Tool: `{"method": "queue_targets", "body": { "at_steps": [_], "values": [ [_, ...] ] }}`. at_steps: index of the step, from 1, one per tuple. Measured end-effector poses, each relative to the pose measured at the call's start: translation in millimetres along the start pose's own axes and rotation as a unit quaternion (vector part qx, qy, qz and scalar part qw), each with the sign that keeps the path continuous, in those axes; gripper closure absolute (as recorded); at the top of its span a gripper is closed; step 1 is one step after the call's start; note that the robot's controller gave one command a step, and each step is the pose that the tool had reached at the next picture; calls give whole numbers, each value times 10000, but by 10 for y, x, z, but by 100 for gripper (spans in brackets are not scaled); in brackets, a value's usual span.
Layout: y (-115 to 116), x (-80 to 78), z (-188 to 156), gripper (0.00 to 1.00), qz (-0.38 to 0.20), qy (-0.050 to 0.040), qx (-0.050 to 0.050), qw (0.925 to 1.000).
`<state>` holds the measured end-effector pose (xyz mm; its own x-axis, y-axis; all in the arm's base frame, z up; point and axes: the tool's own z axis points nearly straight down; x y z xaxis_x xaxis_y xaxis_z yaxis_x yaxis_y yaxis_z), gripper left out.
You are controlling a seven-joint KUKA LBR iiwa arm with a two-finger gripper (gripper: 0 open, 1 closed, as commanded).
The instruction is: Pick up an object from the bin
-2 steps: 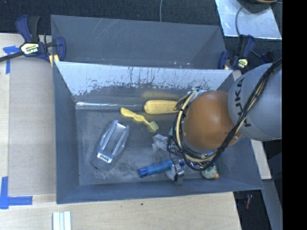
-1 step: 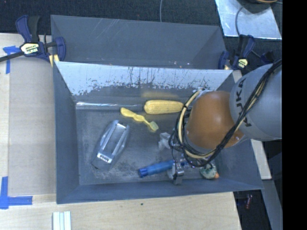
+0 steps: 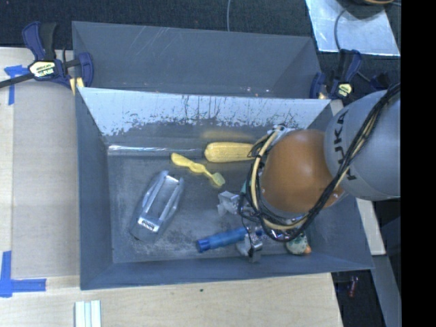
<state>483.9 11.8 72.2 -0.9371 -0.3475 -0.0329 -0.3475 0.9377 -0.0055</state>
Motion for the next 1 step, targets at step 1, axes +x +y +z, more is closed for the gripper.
{"method": "queue_targets", "body": {
  "at_steps": [1],
  "values": [
    [-142, 52, 21, 100, 1009, 21, 9, 9949]
  ]
}}
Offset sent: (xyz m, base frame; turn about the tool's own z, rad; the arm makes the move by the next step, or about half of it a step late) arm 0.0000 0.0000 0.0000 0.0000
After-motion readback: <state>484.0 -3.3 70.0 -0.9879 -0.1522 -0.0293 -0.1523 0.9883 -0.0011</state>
